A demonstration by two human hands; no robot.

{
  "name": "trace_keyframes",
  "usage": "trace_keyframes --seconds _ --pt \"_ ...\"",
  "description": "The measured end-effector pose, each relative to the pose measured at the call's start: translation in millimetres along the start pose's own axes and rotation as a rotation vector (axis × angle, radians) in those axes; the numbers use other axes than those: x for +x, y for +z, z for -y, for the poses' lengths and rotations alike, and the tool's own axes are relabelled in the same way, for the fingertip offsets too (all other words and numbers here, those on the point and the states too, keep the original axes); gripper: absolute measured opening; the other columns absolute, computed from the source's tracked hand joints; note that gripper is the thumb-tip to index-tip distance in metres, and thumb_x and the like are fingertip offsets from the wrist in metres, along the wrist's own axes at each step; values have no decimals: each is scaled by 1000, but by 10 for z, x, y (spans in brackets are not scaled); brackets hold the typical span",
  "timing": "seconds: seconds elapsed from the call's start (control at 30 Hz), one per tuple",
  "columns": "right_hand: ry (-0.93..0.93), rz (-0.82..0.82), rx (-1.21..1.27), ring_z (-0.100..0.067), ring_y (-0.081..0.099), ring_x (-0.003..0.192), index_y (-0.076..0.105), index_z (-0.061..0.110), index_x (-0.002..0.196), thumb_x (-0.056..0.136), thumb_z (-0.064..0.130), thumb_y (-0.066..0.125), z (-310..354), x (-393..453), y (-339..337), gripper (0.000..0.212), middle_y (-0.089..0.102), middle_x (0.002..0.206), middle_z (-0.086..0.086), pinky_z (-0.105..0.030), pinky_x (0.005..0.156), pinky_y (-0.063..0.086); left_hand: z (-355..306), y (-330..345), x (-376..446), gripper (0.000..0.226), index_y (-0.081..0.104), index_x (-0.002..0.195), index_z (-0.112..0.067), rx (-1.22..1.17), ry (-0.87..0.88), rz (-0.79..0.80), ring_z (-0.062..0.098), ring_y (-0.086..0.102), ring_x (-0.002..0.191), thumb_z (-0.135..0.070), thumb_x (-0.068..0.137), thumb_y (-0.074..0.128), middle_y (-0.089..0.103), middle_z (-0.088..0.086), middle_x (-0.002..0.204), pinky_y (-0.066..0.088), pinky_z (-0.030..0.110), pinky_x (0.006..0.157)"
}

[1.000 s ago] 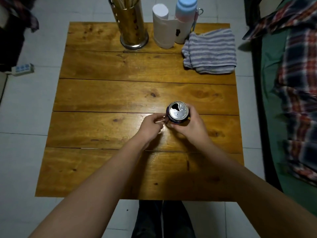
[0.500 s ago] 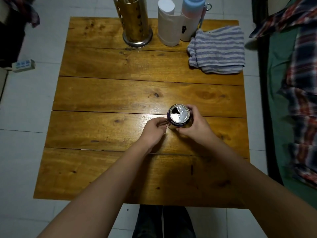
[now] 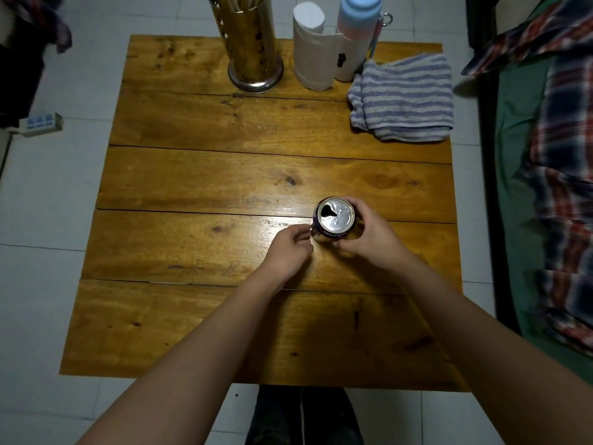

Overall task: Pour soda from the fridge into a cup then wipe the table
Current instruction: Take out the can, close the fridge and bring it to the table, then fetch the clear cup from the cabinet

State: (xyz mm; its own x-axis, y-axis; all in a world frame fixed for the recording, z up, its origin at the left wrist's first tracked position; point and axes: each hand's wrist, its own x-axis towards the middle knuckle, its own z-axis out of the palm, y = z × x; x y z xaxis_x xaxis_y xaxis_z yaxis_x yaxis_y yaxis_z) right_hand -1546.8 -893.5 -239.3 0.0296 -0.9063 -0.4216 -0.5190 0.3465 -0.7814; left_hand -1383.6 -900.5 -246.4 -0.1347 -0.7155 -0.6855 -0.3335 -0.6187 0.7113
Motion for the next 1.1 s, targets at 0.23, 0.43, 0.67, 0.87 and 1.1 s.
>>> trace_keyframes --seconds 0.23,0.43,0.67,0.87,1.1 --pt "57 7 -276 -23 39 130 27 18 143 76 6 69 108 -102 -126 80 37 146 -7 -25 102 31 -67 -130 -63 43 50 129 -5 279 70 -42 23 57 110 -1 86 54 58 13 126 44 28 92" --pt "92 -107 -434 -27 38 130 30 15 142 83 8 60 391 -395 -427 66 38 144 -9 -34 102 35 -359 -375 -434 49 41 138 -12 850 246 -70 26 47 124 -19 91 52 48 9 138 41 34 99" --pt "-176 -94 -762 -25 35 130 30 15 141 90 24 53 1075 -925 -648 57 40 142 -7 -33 102 32 -795 -704 -1155 44 42 134 -11 1258 401 -255 30 49 117 -22 91 47 51 11 130 45 39 88" --pt "-437 -106 -889 -24 38 127 32 15 139 91 30 50 1572 -1413 -539 54 43 140 -5 -34 101 33 -881 -999 -1982 44 43 133 -10 1268 461 -507 28 50 114 -26 92 46 54 10 127 46 38 89" --pt "-625 -68 -962 -22 38 128 30 17 140 91 34 47 2060 -1765 -163 55 42 140 -5 -34 102 33 -507 -1402 -2877 43 49 128 -8 1188 335 -716 29 52 111 -31 92 46 57 12 121 43 39 90"
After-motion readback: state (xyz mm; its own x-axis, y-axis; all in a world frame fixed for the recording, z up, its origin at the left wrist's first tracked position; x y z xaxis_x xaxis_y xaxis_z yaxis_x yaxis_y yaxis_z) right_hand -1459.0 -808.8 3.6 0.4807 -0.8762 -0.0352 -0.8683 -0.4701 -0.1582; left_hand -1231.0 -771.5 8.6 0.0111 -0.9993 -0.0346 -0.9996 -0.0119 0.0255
